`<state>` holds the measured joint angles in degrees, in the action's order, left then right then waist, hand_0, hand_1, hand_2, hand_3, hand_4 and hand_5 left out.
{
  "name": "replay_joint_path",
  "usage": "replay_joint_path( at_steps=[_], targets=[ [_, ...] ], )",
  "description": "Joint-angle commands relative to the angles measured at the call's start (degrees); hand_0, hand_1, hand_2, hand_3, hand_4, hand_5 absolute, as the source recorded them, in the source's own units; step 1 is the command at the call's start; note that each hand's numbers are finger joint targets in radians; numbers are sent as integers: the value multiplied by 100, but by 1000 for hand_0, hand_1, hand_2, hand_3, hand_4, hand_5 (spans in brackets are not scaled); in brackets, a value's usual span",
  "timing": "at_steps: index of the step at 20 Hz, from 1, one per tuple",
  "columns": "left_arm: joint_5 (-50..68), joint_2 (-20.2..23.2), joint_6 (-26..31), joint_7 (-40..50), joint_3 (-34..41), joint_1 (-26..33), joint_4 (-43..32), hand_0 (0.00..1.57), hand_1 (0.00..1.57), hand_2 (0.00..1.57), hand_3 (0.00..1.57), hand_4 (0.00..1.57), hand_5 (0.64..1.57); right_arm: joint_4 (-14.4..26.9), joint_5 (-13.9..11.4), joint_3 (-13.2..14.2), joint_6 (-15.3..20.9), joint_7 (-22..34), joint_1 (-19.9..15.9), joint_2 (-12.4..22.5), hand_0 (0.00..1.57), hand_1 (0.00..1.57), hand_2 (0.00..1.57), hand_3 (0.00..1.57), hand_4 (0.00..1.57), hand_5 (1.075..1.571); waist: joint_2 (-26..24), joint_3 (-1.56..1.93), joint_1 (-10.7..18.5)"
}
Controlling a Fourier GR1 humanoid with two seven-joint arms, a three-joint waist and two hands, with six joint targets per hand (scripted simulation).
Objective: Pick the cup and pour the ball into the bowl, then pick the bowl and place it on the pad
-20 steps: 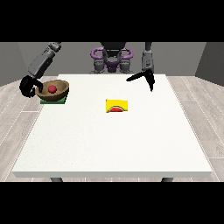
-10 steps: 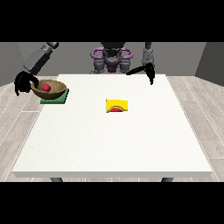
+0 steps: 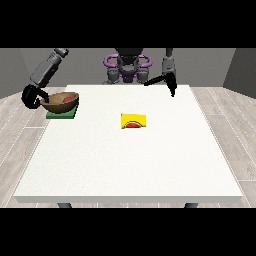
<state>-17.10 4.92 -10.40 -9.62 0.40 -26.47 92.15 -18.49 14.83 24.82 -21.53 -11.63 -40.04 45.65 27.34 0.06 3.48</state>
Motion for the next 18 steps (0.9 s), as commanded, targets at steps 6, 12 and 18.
replay_joint_path(
  at_steps=[6, 12, 18],
  targets=[
    [149, 99, 181, 353, 12, 124, 743, 0, 0, 0, 0, 0, 1565, 241, -285, -40, 537, 256, -47, 821, 359, 359, 512, 616, 0, 1506, 254, 6, 121],
    [244, 153, 276, 170, 1, 753, 1193, 0, 0, 0, 0, 0, 1566, 306, -326, -45, 404, -133, 210, 728, 0, 0, 375, 209, 0, 1481, 182, 4, 1],
    [-35, -72, 54, 608, -158, 622, 1013, 0, 0, 0, 0, 0, 1569, 197, -315, -84, 229, 478, -186, 962, 0, 0, 256, 213, 0, 1504, -221, 0, -154]
  ],
)
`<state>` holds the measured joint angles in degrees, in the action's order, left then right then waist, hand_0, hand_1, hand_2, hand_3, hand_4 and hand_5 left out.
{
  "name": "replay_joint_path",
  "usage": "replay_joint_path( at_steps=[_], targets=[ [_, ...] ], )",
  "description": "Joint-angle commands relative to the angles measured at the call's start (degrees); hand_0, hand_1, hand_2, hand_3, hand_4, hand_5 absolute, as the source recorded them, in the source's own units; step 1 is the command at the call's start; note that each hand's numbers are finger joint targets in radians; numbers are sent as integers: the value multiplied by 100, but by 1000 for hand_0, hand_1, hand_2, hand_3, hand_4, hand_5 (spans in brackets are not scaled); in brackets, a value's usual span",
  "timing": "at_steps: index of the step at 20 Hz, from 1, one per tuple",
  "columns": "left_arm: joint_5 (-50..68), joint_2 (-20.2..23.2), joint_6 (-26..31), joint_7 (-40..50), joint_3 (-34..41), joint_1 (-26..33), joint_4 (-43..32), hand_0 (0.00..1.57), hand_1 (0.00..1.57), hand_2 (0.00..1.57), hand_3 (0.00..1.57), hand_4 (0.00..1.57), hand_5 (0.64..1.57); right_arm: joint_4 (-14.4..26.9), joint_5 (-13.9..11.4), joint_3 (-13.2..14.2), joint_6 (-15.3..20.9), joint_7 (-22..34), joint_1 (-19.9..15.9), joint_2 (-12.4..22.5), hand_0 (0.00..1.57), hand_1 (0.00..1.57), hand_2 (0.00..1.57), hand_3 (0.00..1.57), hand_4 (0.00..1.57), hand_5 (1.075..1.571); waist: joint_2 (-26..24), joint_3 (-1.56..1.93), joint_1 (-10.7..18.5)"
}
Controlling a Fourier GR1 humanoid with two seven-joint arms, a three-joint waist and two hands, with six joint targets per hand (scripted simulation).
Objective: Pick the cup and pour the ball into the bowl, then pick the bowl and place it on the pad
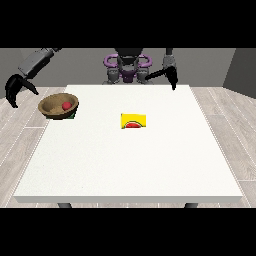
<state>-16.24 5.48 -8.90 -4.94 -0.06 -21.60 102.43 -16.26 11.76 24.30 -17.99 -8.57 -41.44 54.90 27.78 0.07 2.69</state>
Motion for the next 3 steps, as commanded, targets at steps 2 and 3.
replay_joint_path(
  at_steps=[2, 3],
  targets=[
    [-44, -126, -60, 12, -50, 85, -310, 0, 0, 0, 0, 0, 1569, -102, 160, 97, -442, 470, -285, 348, 0, 0, 269, 257, 0, 1501, -337, -5, -96],
    [44, -170, -31, -100, -29, 304, -543, 0, 0, 0, 0, 0, 1569, -103, 294, 161, -950, 653, -284, 507, 0, 0, 189, 288, 0, 1503, -657, -11, -190]
  ],
)
